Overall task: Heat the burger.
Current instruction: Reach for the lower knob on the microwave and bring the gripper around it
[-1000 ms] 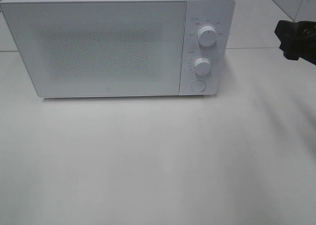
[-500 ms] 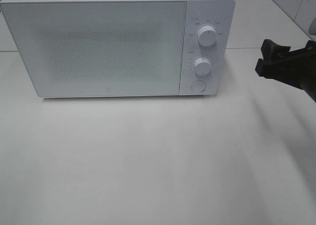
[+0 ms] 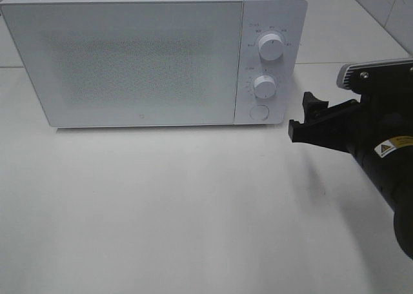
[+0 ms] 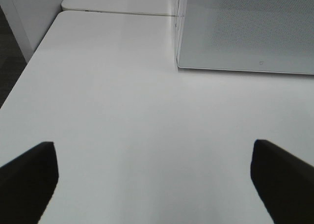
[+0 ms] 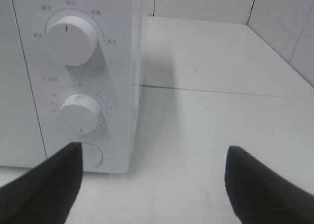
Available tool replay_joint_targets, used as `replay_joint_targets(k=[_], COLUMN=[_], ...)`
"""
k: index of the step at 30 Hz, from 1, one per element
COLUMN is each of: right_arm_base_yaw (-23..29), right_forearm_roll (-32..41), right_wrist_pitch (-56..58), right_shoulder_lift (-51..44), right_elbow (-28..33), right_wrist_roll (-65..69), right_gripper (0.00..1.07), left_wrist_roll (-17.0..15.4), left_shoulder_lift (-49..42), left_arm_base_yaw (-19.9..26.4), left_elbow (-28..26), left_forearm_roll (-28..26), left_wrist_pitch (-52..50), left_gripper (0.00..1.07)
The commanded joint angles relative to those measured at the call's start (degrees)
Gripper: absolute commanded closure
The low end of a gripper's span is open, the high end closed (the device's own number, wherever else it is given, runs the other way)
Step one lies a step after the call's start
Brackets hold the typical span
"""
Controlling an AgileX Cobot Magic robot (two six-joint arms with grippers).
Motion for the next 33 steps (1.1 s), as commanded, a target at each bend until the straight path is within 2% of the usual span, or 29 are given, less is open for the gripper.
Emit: replay_joint_targets(k=[1, 5, 12, 25, 33], right_arm_base_yaw=[2.64, 5.44, 6.36, 5.79, 1.95], right_forearm_roll=[4.47, 8.14, 7.85, 4.47, 0.46], right_wrist_pitch=[-5.10, -5.10, -4.93, -5.10, -2.29], right_shoulder_lift=[0.69, 0.69, 0.80, 10.60, 15.24], right_elbow=[-1.15, -2.58, -4.58, -12.09, -17.70], right_wrist_roll=[-0.74, -1.26, -1.78, -2.35, -2.12], right_gripper=[0.31, 0.31, 0.31, 0.31, 0.31], left_wrist_roll=[-0.34, -0.34, -0.34, -0.34, -0.34], left_shoulder_lift=[-0.97, -0.97, -0.97, -0.97, -0.97], left_arm_base_yaw=[0.11, 0.11, 0.11, 0.11, 0.11], left_elbow=[0.11, 0.11, 0.11, 0.11, 0.11], left_forearm_roll=[-0.06, -0.06, -0.06, -0.06, -0.06], left_wrist_pitch=[0.06, 0.06, 0.06, 0.06, 0.06], left_gripper=[0.07, 0.07, 0.07, 0.07, 0.07])
